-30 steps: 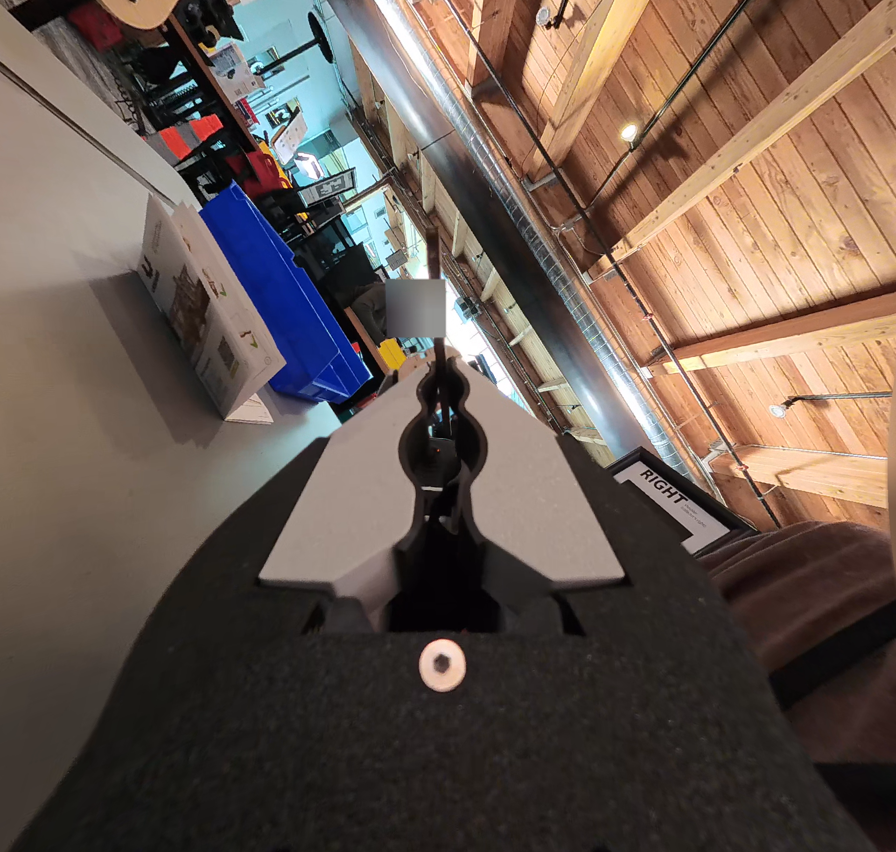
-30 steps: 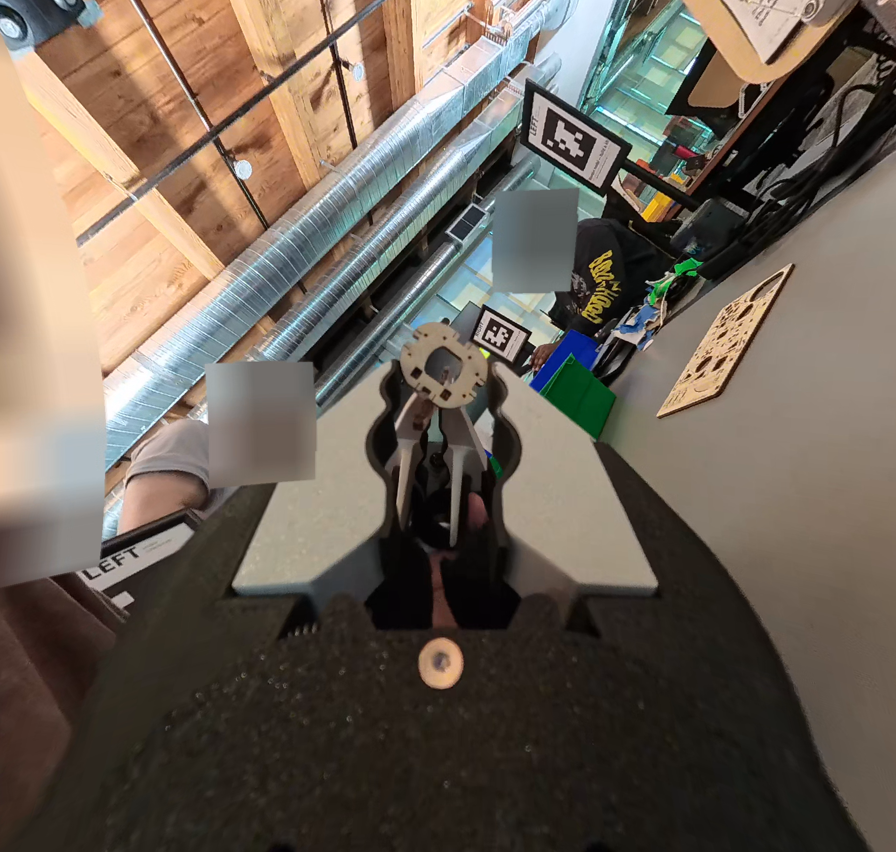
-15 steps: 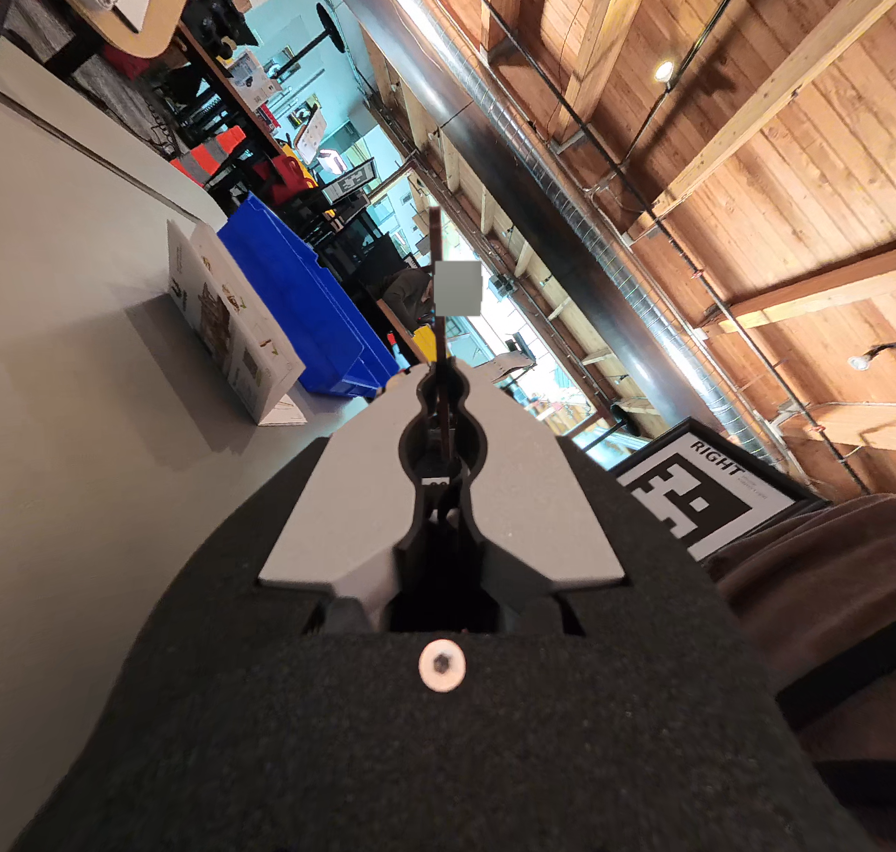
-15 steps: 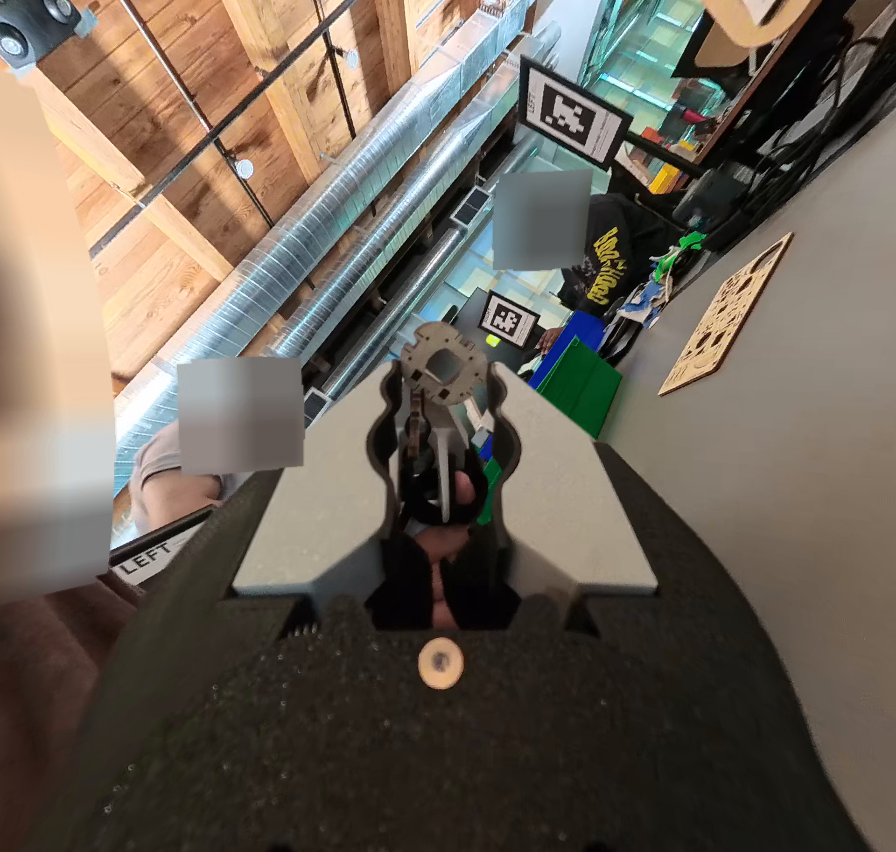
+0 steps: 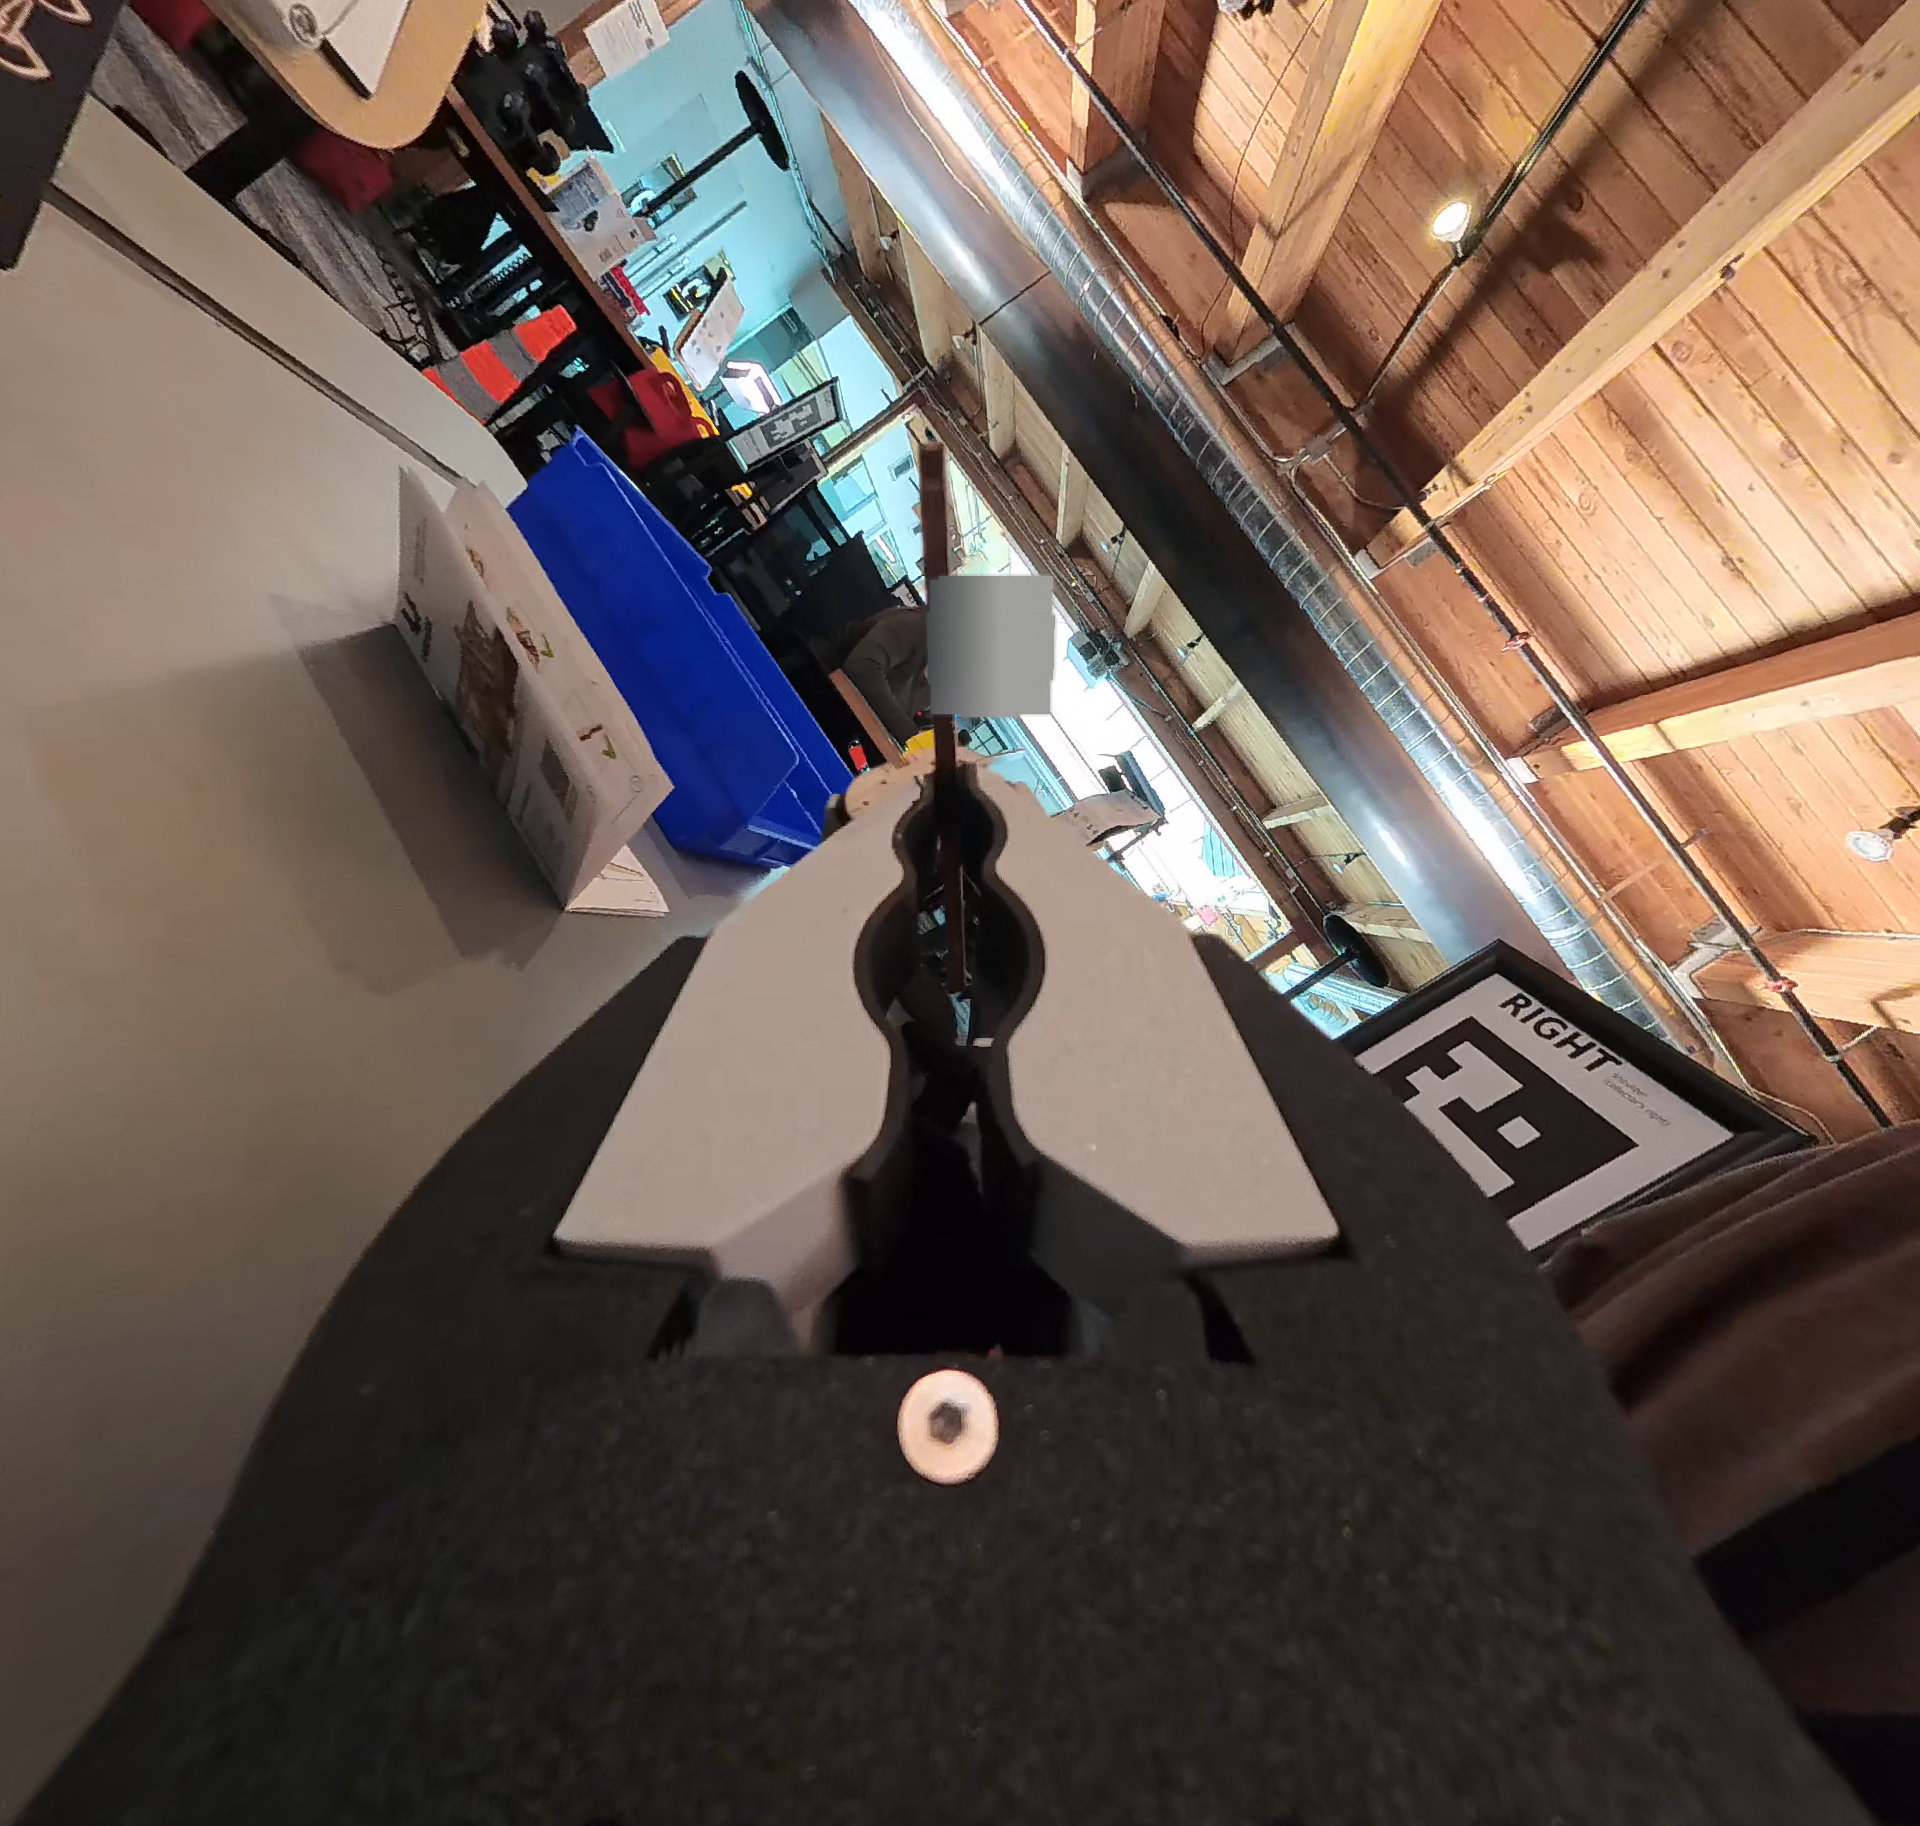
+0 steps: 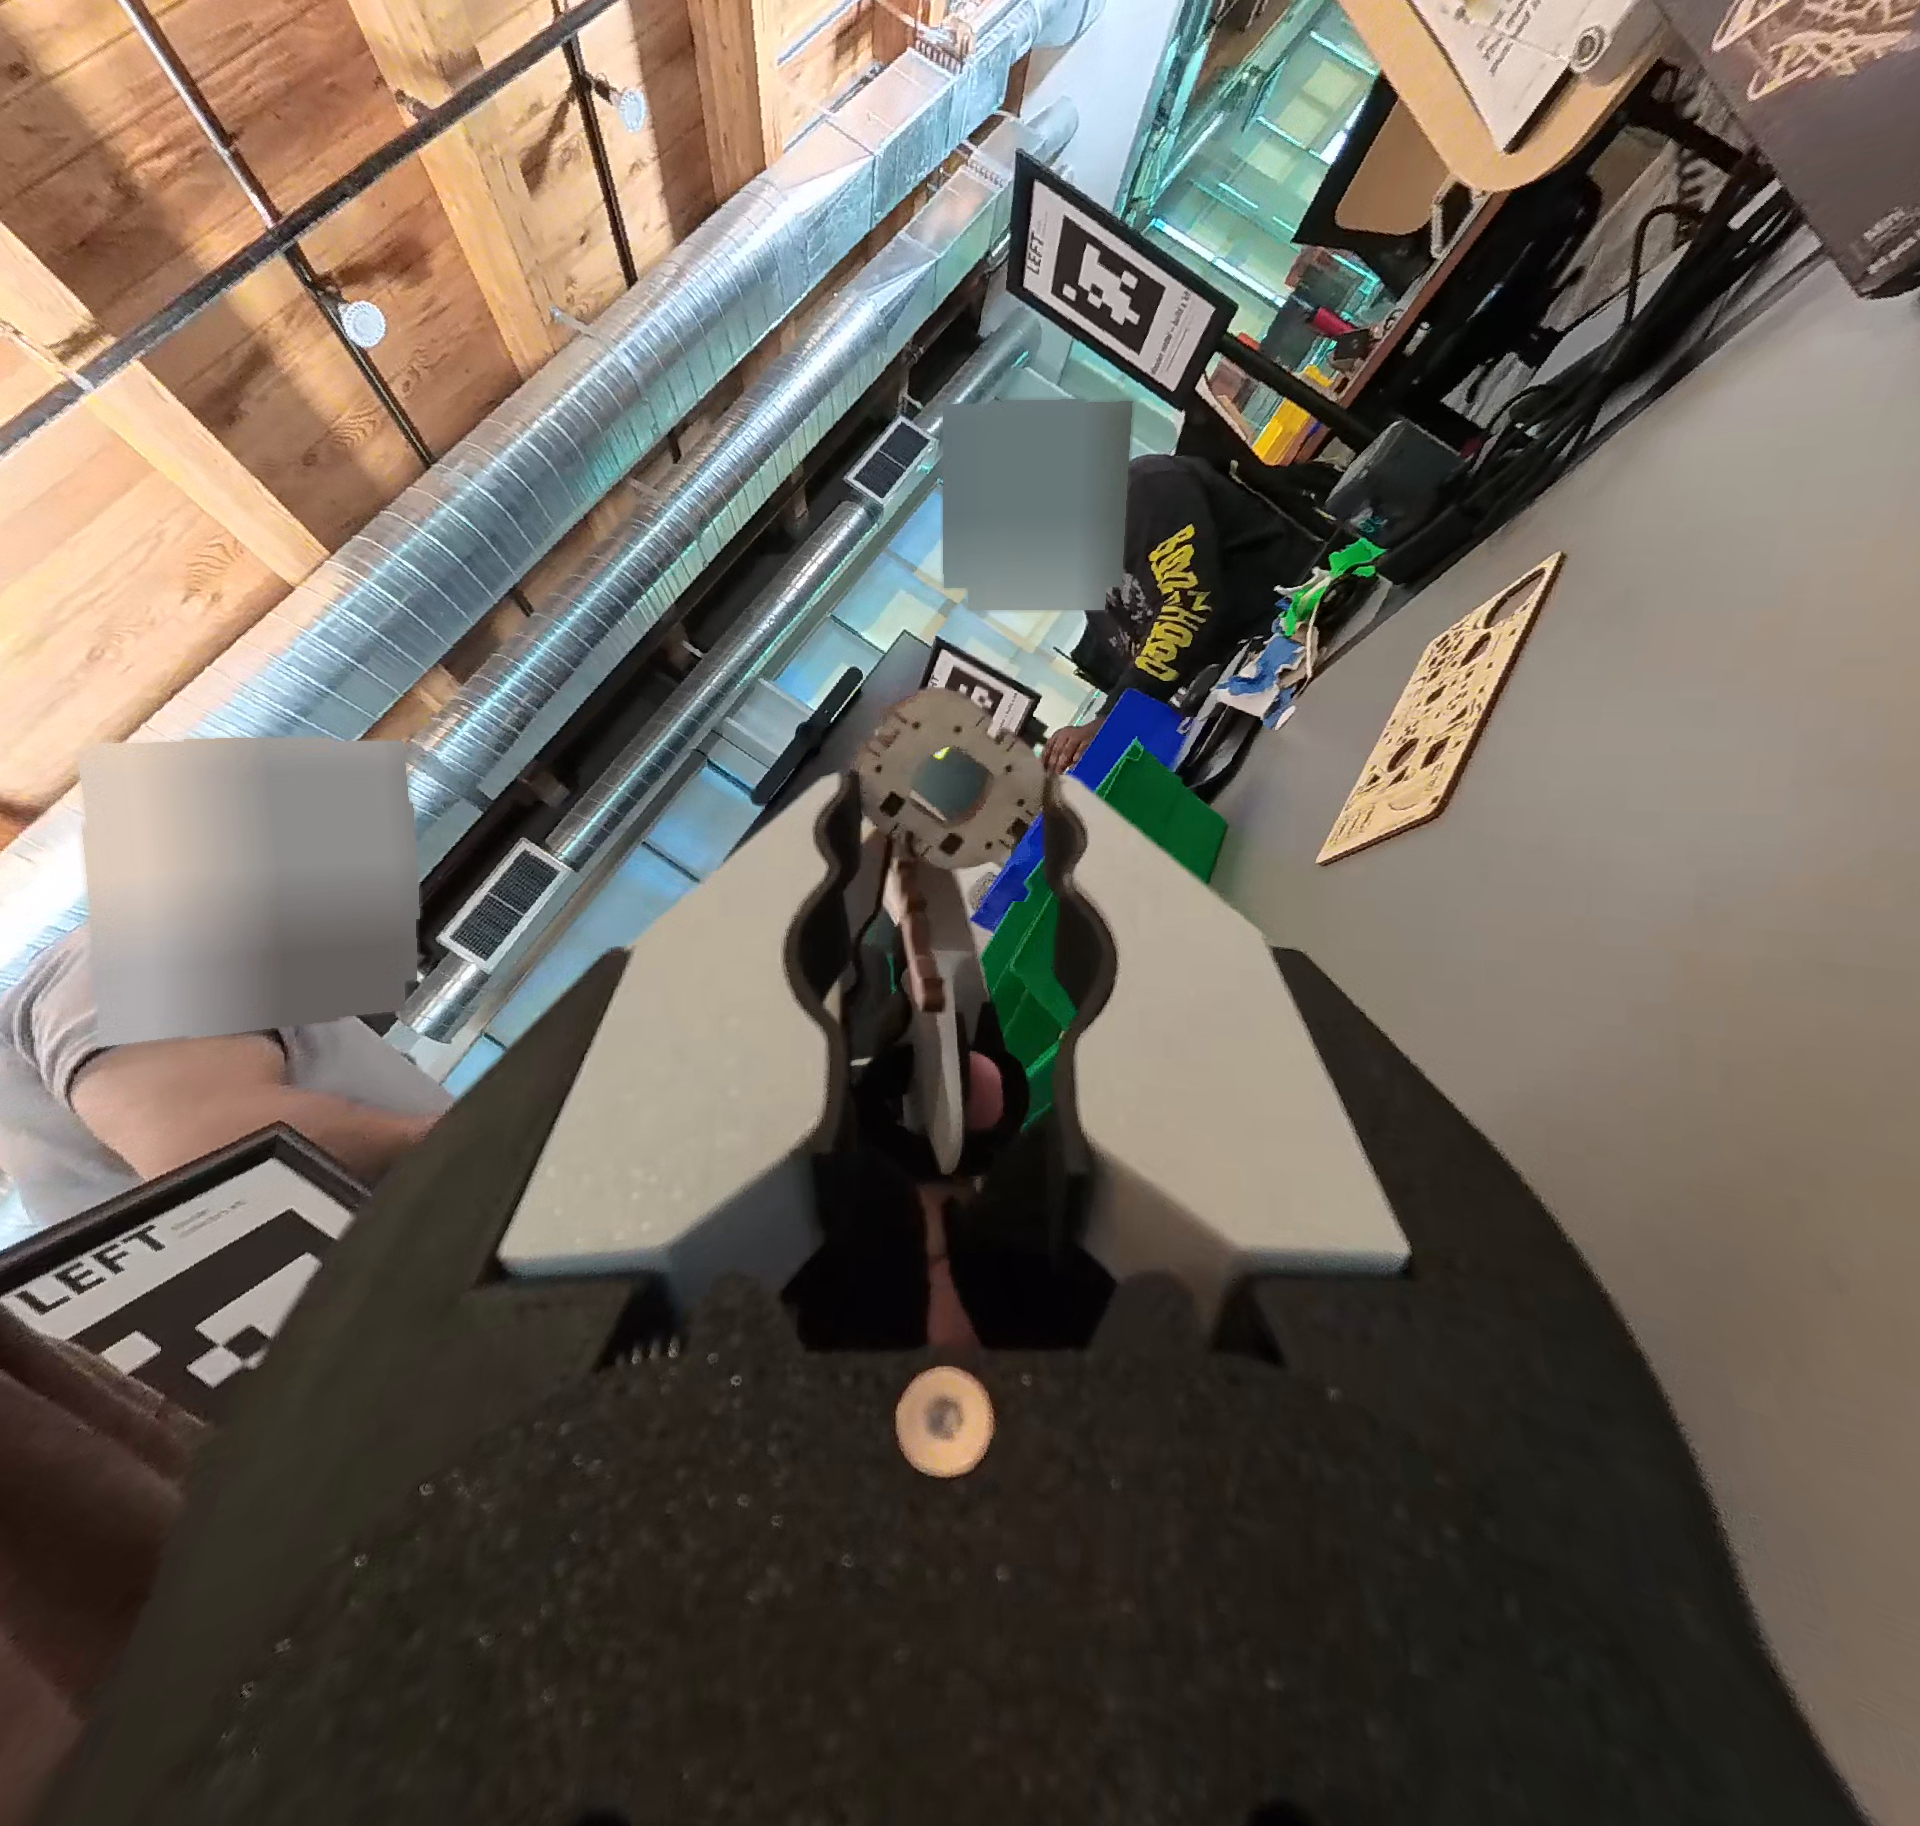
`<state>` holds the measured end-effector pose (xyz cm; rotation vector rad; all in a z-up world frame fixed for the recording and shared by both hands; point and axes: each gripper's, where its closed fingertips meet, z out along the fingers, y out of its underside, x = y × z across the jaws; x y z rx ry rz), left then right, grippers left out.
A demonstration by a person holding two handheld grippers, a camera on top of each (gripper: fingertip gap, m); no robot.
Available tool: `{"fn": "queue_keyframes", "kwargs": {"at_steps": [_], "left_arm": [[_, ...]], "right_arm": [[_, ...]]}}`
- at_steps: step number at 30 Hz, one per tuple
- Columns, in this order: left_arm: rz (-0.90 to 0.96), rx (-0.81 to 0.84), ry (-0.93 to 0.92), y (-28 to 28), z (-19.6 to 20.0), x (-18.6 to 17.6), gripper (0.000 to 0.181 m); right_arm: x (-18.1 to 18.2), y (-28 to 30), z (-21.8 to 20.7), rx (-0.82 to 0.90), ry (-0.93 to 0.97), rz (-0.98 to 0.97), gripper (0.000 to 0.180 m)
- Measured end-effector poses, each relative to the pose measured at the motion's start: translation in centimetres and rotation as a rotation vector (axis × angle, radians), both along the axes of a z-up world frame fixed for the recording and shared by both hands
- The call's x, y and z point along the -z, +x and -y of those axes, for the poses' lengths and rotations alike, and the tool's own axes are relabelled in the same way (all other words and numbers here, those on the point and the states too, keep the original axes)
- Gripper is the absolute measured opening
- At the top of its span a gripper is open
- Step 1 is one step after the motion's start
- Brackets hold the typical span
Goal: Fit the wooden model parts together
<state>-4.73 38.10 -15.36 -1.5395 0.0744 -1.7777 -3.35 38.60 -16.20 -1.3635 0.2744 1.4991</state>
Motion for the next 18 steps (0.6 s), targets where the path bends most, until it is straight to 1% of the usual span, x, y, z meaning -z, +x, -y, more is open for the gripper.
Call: {"fn": "queue_keyframes", "kwargs": {"at_steps": [2,3,4,5,7,8,9,10,12,13,15,17,18], "left_arm": [[-0.009,-0.003,-0.001,-0.2,-0.1,0.1,0.0],[-0.024,-0.011,-0.004,-0.4,-0.4,0.3,0.0],[-0.048,-0.027,-0.004,-0.9,-0.7,0.5,0.0],[-0.071,-0.038,-0.002,-1.3,-1.1,0.7,0.0],[-0.105,-0.055,0.016,-2.3,-1.6,0.6,0.0],[-0.127,-0.07,0.03,-2.7,-1.9,0.6,0.0],[-0.145,-0.071,0.047,-2.8,-2.0,0.5,0.0],[-0.164,-0.066,0.063,-2.9,-2.0,0.4,0.0],[-0.202,-0.062,0.092,-2.6,-2.0,0.5,0.0],[-0.209,-0.044,0.098,-2.4,-1.8,0.5,0.0],[-0.209,-0.034,0.095,-2.2,-1.7,0.6,0.0],[-0.214,-0.015,0.071,-2.1,-1.9,1.1,0.0],[-0.222,-0.005,0.055,-2.2,-2.0,1.4,0.0]], "right_arm": [[0.4,0.6,-0.4,0.003,-0.019,-0.016,0.034],[1.1,1.0,-0.6,-0.004,-0.039,0.021,0.034],[2.2,1.1,-0.9,-0.022,-0.065,0.108,0.034],[3.8,0.8,-0.9,-0.071,-0.084,0.243,0.034],[8.7,0.3,0.2,-0.23,-0.139,0.648,0.034],[10.6,1.2,0.5,-0.229,-0.155,0.835,0.034],[11.3,2.0,0.6,-0.199,-0.113,0.964,0.034],[11.4,2.3,0.6,-0.189,-0.069,1.047,0.034],[12.6,2.4,1.1,-0.243,-0.011,1.239,0.035],[12.9,2.9,1.0,-0.23,0.034,1.338,0.035],[13.1,4.3,0.3,-0.147,0.158,1.541,0.034],[13.9,5.1,0.3,-0.151,0.211,1.666,0.035],[14.3,5.2,0.5,-0.167,0.217,1.69,0.035]]}}
